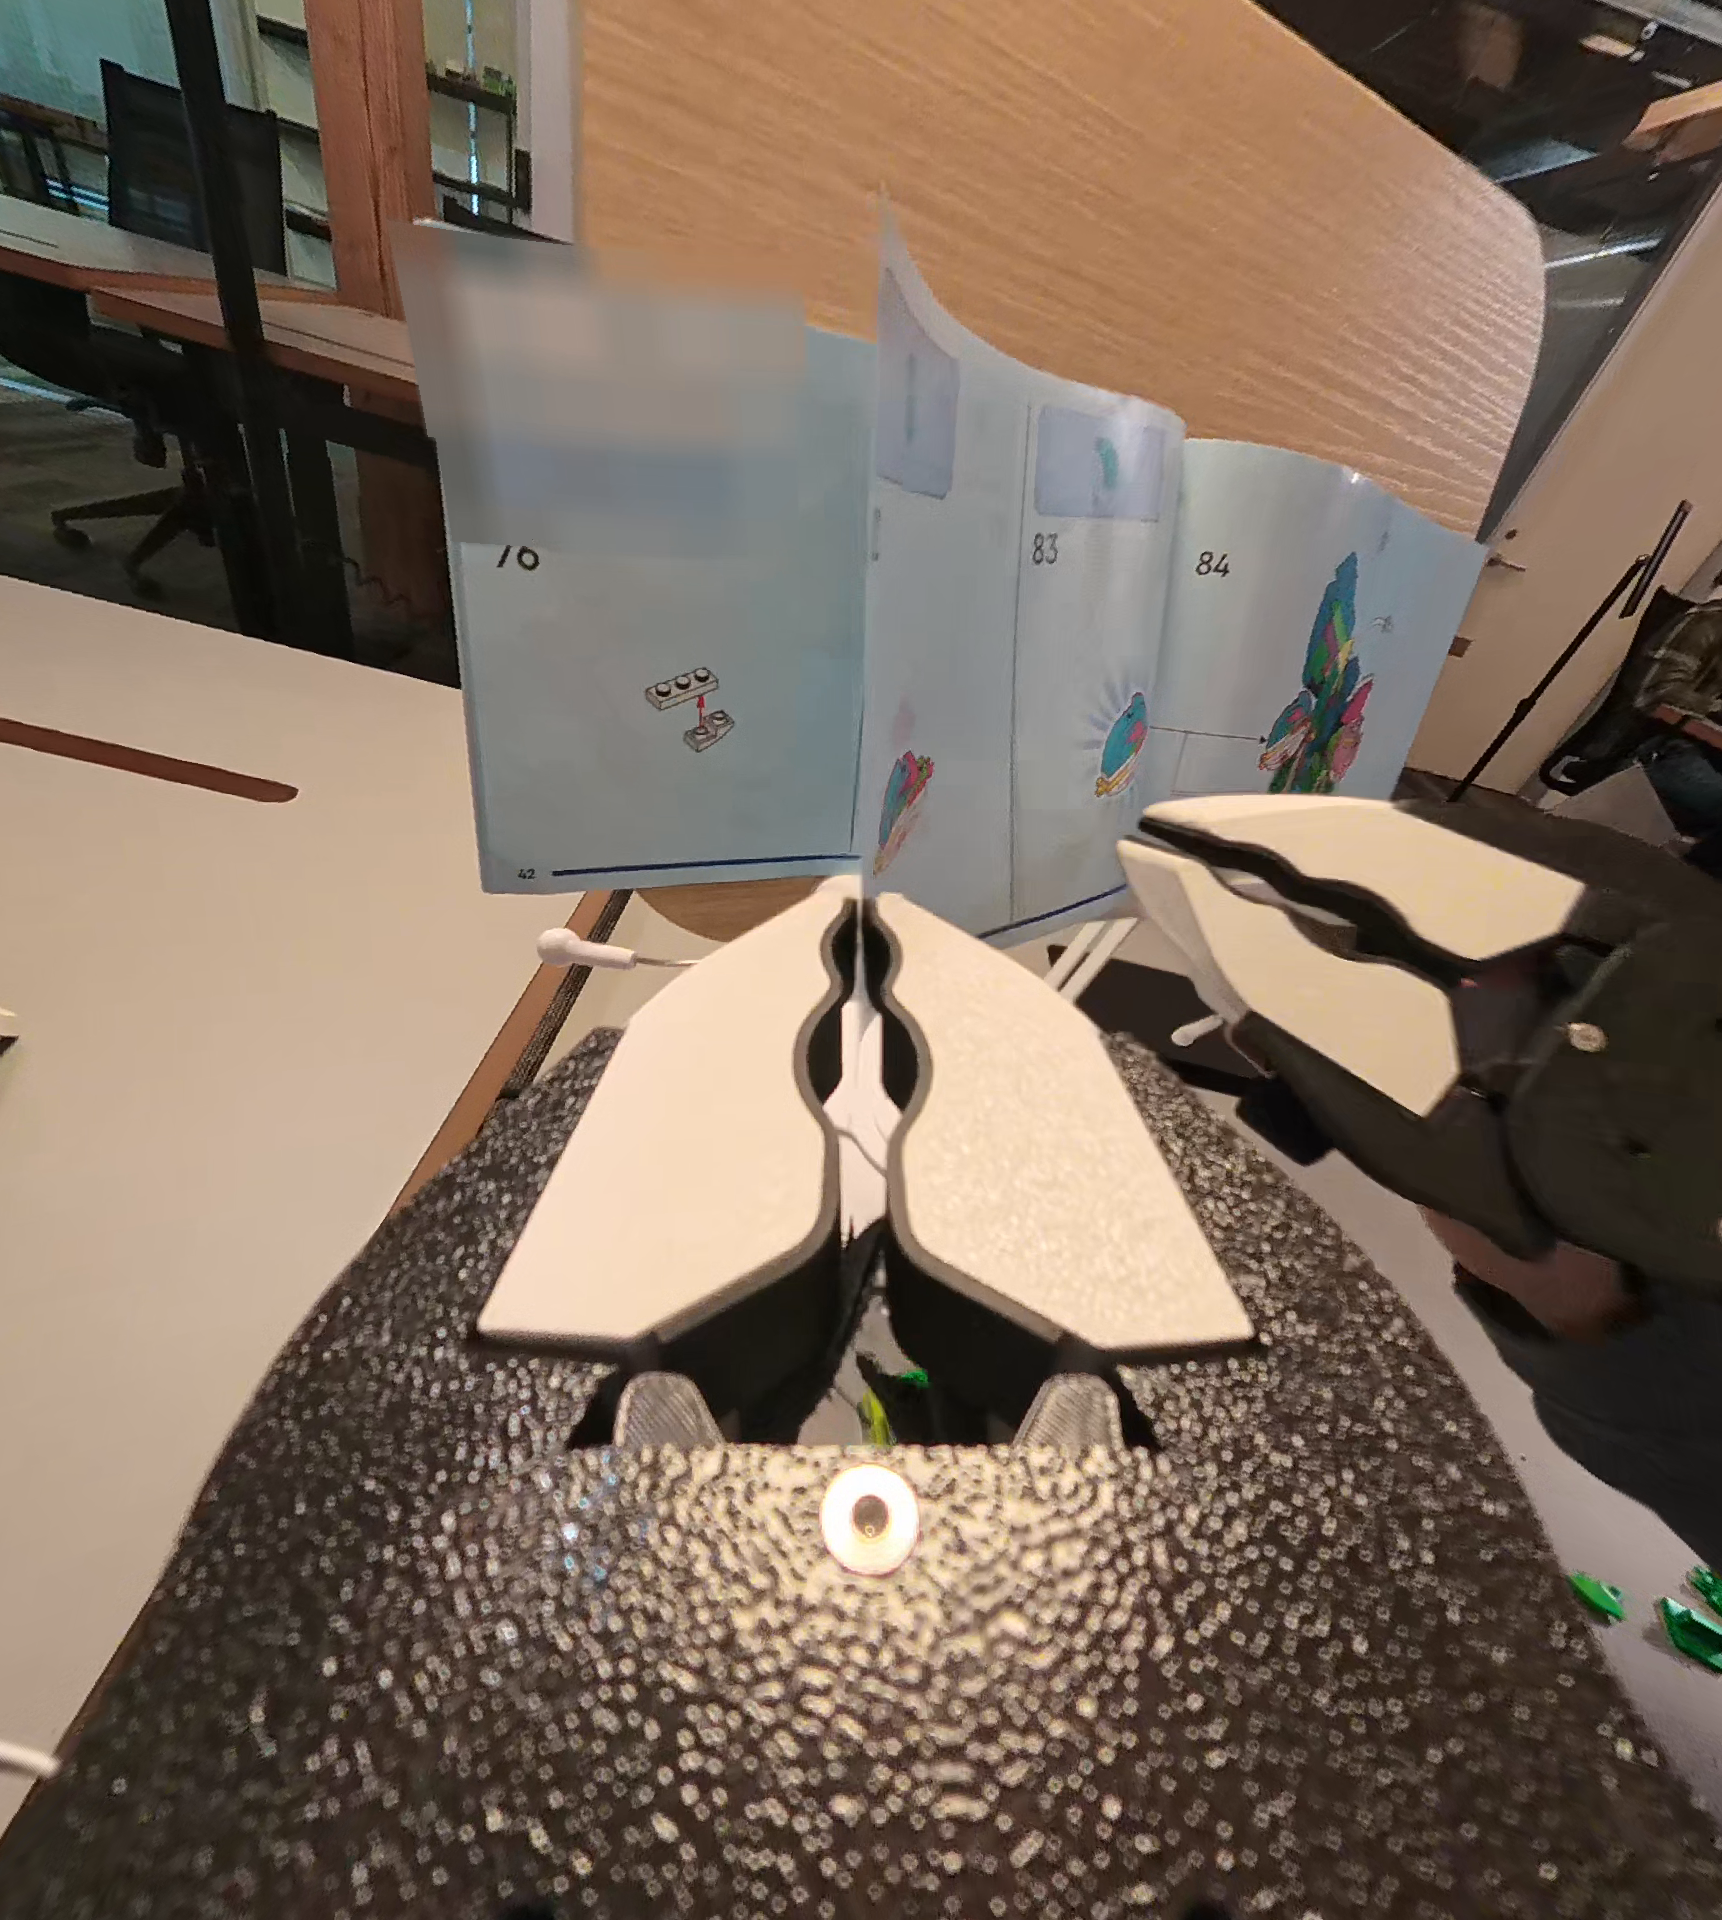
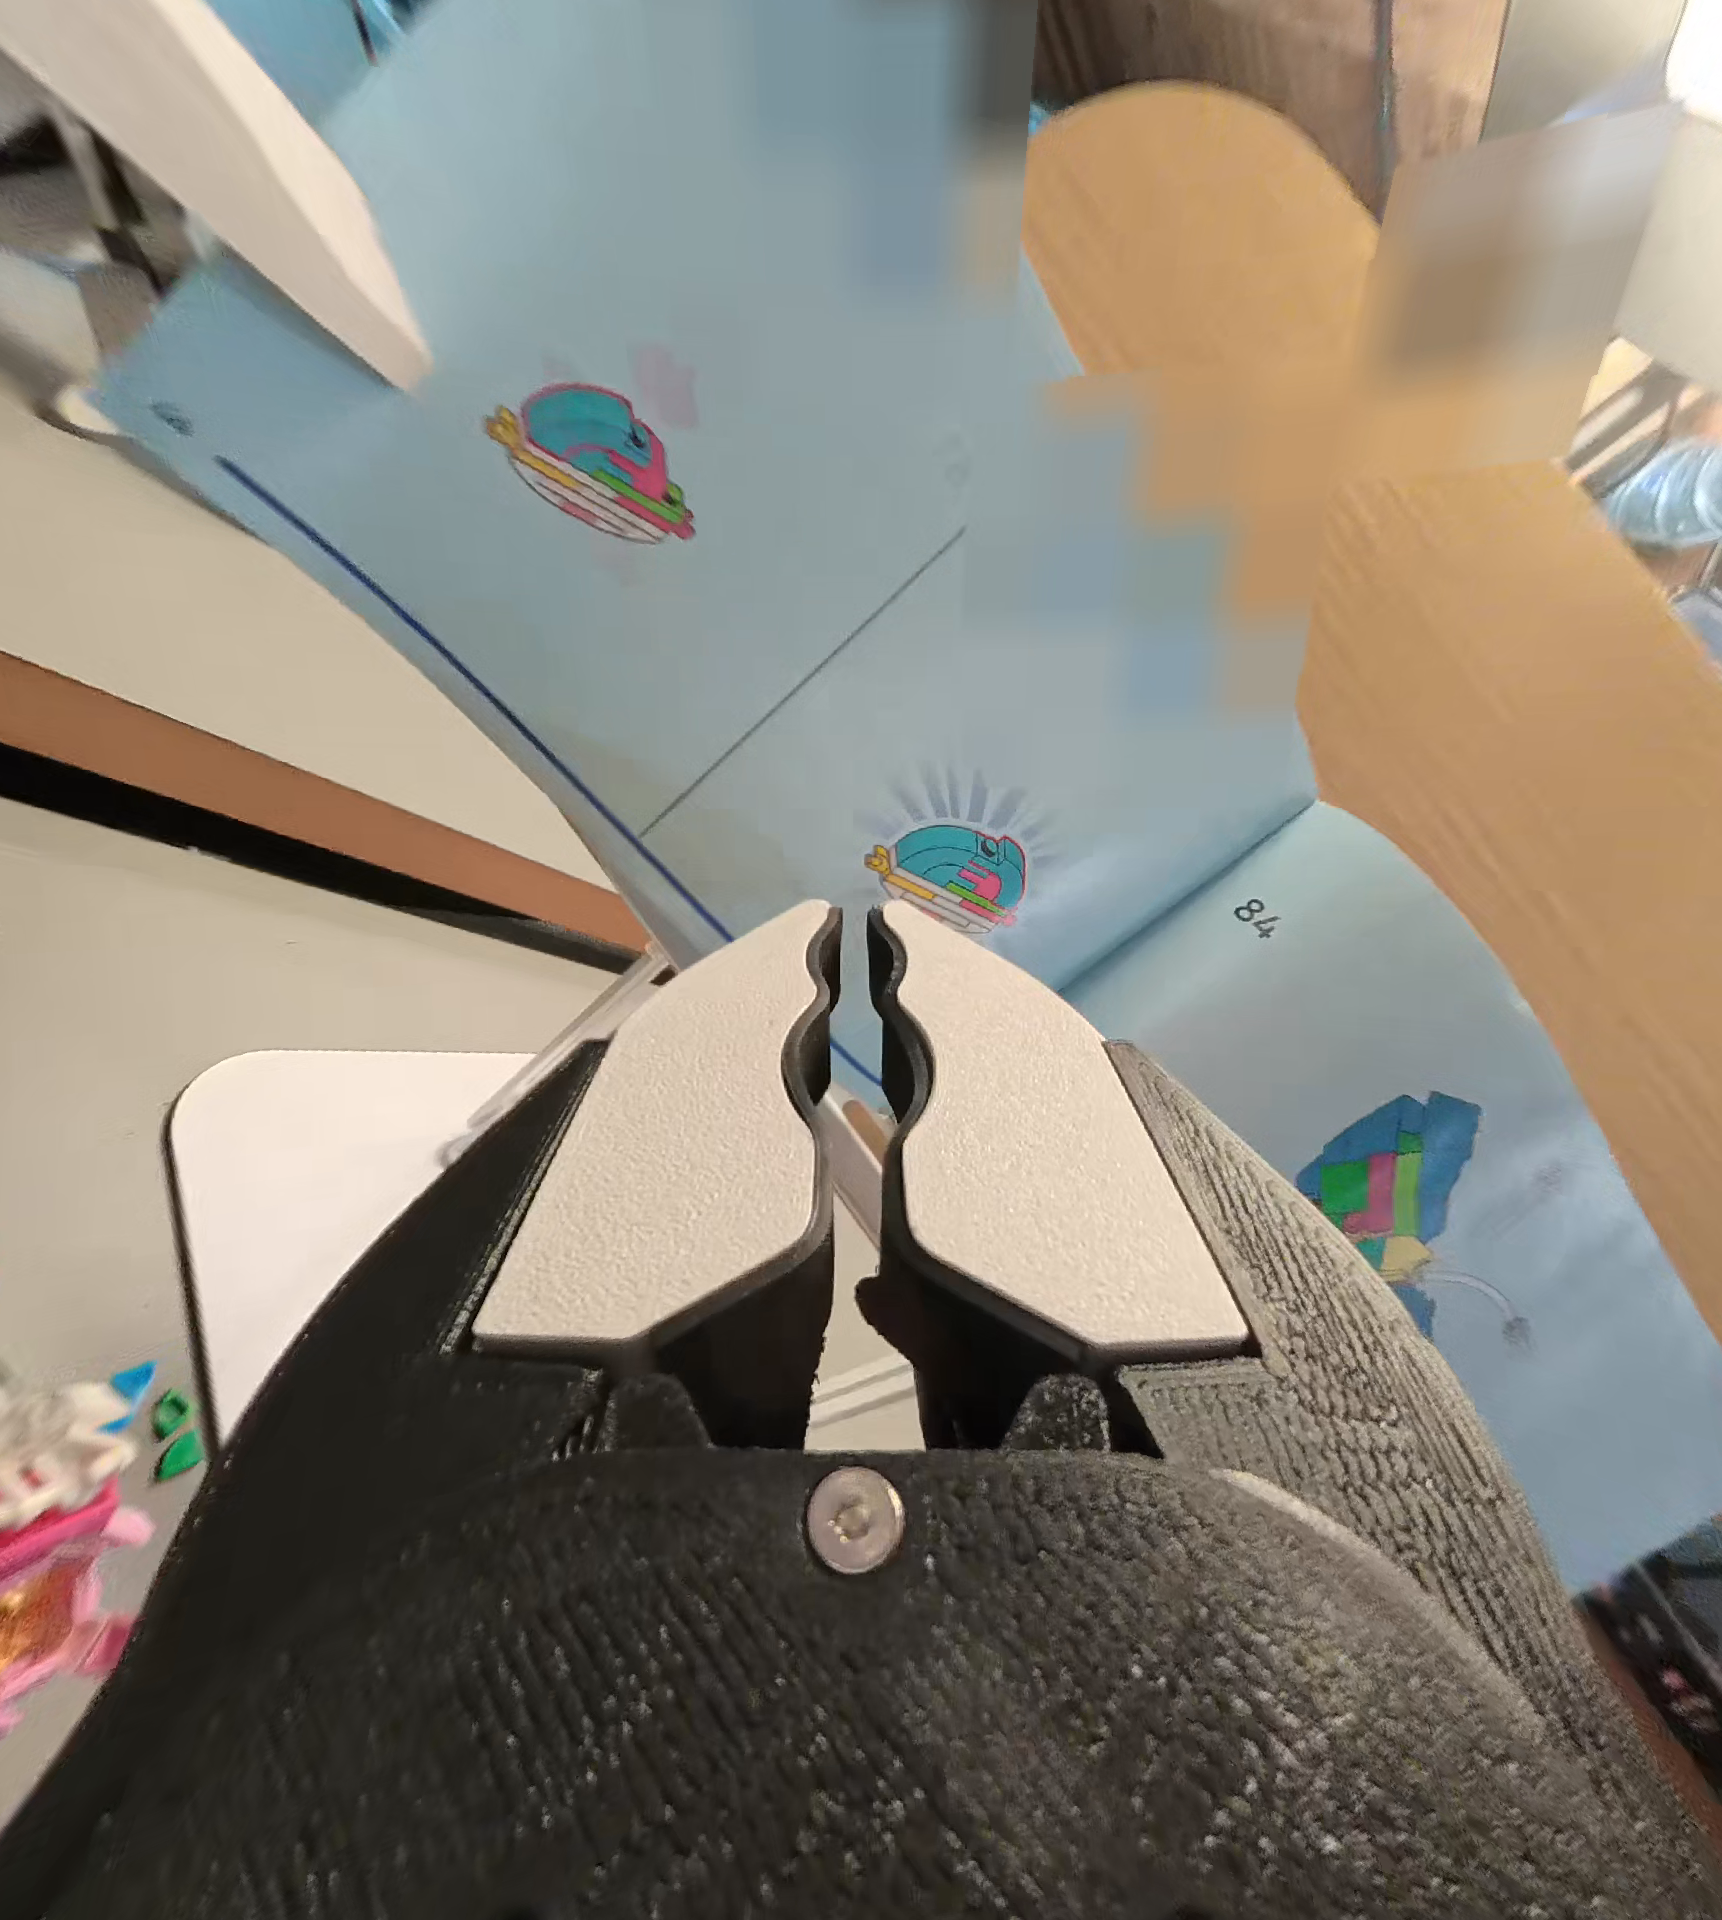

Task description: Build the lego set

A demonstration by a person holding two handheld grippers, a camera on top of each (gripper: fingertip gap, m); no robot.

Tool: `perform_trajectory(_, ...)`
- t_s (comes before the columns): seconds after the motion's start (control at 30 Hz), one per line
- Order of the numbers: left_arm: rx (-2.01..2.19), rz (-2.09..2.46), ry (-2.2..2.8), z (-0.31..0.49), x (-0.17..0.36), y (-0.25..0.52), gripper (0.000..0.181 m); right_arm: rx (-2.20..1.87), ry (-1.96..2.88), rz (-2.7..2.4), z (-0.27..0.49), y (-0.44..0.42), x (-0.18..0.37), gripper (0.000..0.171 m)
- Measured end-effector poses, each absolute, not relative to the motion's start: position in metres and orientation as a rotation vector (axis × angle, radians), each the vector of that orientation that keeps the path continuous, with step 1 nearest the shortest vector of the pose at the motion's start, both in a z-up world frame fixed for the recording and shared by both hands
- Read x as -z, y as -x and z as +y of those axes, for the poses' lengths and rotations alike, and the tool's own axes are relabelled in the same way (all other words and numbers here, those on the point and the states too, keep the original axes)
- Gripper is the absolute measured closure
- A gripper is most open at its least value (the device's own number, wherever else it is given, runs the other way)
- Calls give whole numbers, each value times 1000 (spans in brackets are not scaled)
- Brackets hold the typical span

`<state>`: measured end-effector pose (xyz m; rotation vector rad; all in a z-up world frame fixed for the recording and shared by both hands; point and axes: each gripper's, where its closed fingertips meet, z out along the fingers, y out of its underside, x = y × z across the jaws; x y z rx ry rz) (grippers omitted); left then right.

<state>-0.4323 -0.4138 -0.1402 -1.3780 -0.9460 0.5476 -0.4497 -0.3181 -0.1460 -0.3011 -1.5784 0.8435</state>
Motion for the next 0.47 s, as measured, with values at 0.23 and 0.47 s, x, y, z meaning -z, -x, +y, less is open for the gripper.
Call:
perform_trajectory(0.23,-602,-1041,1348,-428,144,441,126,-794,412,-1622,-322,484,153,171)
perform_trajectory(0.47,-699,-1068,1215,-464,124,436,122,-668,426,-1722,-335,498,161,171)
